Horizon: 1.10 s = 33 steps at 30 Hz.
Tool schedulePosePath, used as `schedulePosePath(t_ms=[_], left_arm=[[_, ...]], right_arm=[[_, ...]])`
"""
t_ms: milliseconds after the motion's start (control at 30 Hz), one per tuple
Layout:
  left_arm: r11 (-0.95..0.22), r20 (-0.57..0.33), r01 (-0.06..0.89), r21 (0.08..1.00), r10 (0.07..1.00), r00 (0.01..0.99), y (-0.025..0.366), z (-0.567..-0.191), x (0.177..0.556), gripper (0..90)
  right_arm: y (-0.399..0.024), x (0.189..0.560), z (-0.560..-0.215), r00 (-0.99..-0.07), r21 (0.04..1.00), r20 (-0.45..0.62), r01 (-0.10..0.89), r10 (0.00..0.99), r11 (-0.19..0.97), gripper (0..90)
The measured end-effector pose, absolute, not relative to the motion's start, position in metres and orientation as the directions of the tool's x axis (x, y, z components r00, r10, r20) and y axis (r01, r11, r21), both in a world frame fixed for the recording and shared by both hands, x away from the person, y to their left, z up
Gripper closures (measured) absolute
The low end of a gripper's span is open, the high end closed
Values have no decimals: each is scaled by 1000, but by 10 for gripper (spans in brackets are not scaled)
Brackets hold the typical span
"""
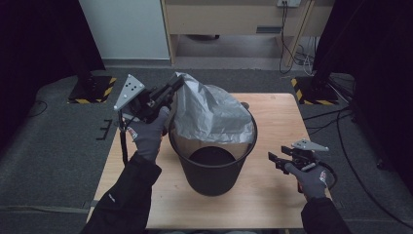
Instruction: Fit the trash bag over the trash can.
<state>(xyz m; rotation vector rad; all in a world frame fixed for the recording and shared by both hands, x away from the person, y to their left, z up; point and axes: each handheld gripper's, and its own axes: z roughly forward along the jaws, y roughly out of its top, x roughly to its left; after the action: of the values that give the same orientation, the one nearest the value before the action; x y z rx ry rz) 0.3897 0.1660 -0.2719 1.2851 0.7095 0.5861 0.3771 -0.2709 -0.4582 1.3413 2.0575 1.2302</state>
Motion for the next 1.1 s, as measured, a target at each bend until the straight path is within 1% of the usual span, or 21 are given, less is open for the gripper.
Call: schedulePosePath(t_ms=[100, 300, 567, 800, 933, 1100], left_arm=[[174, -134, 5, 985, 736, 664, 164, -278, 387, 880], [84, -76, 21, 996, 746, 662, 168, -298, 373, 876], [57, -80, 57, 997, 739, 669, 180, -316, 362, 878], [24, -76, 86, 996, 742, 667, 182, -325, 353, 880], [9, -90, 124, 992, 737, 670, 180, -331, 351, 881], [-2, -98, 147, 989, 735, 671, 179, -337, 349, 881]], right_arm=[[-272, 377, -457, -465, 838, 131, 524, 876, 153, 351], [-275, 377, -452, -457, 857, 145, 501, 877, 120, 352], [-274, 377, -453, -456, 859, 143, 498, 878, 119, 351], [-273, 377, -454, -455, 859, 139, 497, 880, 122, 353], [-273, 376, -453, -455, 864, 133, 489, 881, 121, 363], [-273, 375, -449, -457, 875, 136, 472, 879, 110, 376]])
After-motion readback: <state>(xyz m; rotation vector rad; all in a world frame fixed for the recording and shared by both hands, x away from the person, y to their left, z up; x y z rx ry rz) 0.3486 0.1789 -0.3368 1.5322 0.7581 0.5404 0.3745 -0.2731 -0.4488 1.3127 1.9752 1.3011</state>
